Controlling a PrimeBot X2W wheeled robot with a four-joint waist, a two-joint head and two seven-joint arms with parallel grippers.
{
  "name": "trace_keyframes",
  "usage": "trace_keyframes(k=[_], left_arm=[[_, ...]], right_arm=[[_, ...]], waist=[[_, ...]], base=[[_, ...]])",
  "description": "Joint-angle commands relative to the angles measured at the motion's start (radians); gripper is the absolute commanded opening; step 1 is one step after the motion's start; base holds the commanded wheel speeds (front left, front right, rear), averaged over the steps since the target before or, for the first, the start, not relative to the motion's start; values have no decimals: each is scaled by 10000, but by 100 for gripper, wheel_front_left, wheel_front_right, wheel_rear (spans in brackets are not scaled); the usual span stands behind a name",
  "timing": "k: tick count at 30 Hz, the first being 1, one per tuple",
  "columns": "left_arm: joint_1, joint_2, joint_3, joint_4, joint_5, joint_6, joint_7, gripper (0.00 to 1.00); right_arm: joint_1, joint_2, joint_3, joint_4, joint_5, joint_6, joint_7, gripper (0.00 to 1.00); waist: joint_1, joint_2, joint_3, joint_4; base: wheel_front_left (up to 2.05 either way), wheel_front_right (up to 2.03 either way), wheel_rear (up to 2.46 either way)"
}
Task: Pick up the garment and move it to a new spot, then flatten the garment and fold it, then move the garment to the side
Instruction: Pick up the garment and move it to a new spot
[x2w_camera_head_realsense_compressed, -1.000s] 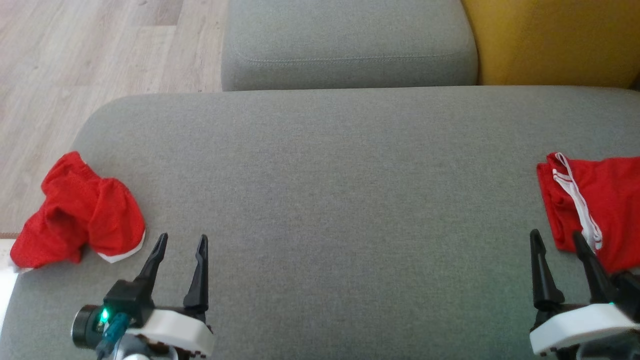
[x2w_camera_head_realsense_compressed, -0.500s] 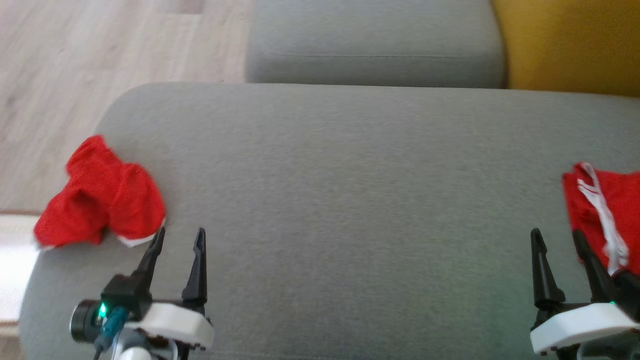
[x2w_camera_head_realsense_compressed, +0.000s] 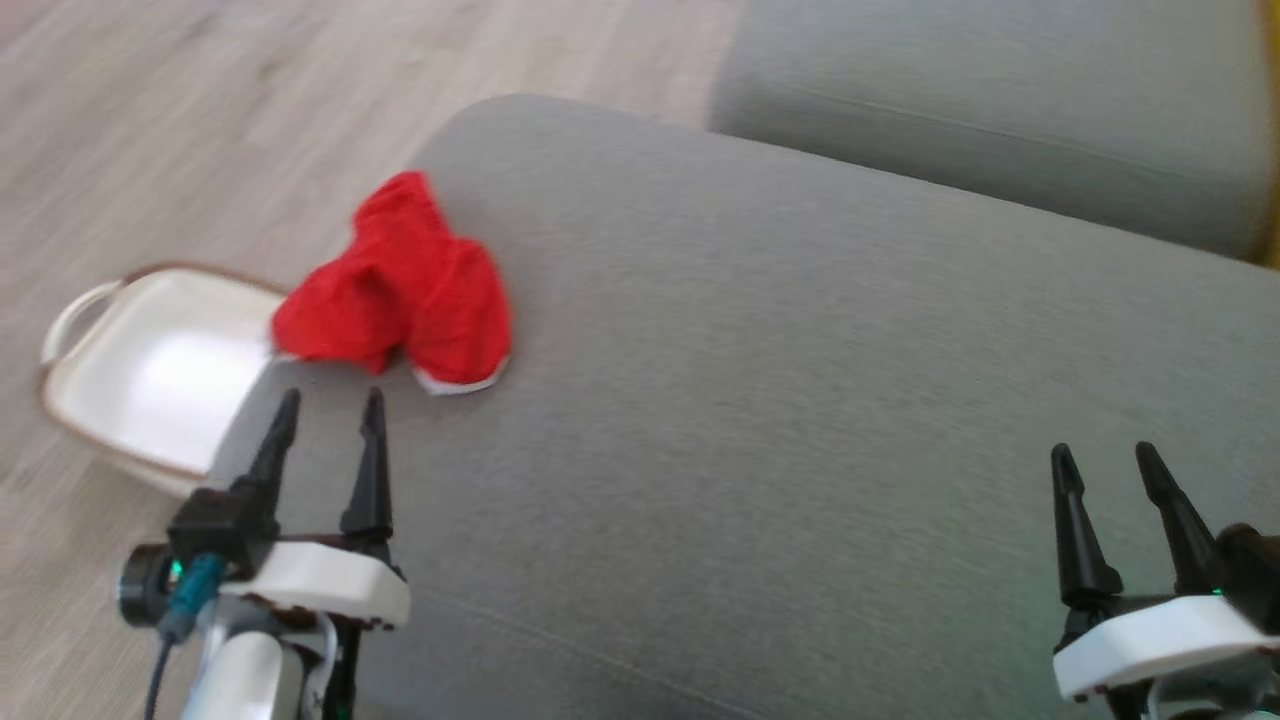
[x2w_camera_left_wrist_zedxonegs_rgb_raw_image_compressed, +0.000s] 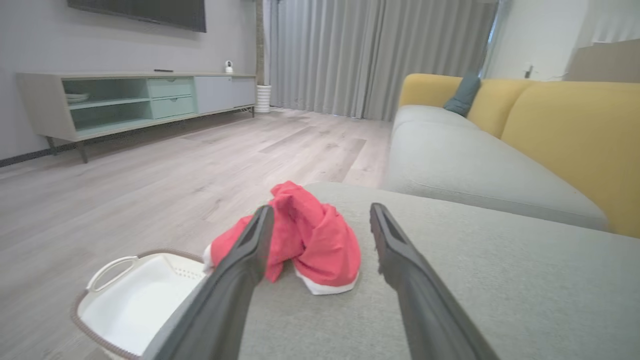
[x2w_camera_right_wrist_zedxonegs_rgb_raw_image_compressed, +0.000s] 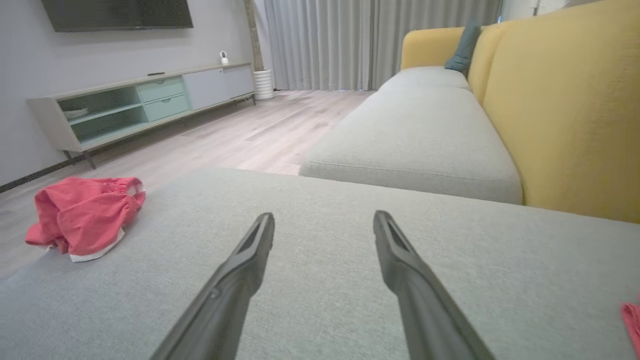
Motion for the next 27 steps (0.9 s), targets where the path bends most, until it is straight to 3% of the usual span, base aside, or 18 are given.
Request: trace_keyframes(k=[1,14,27], left_arm=[[-669,53,510,-285,-3,-49,-51,100],[-731,-95,980,-237,201,-256,-51,100],[-1601,-368,1292,132,320,-613,-51,100]], right_arm=[[-556,-89,259,-416,-81,-9,59,100],[-748,-89,379,-447,-155,-9,193,100],[-1220,-255,513,-888,-293,-9,571,100]], waist=[[0,0,127,769],[0,0,377,1218],[0,0,1474,687]], base=[[0,0,0],[0,0,0],[0,0,0]])
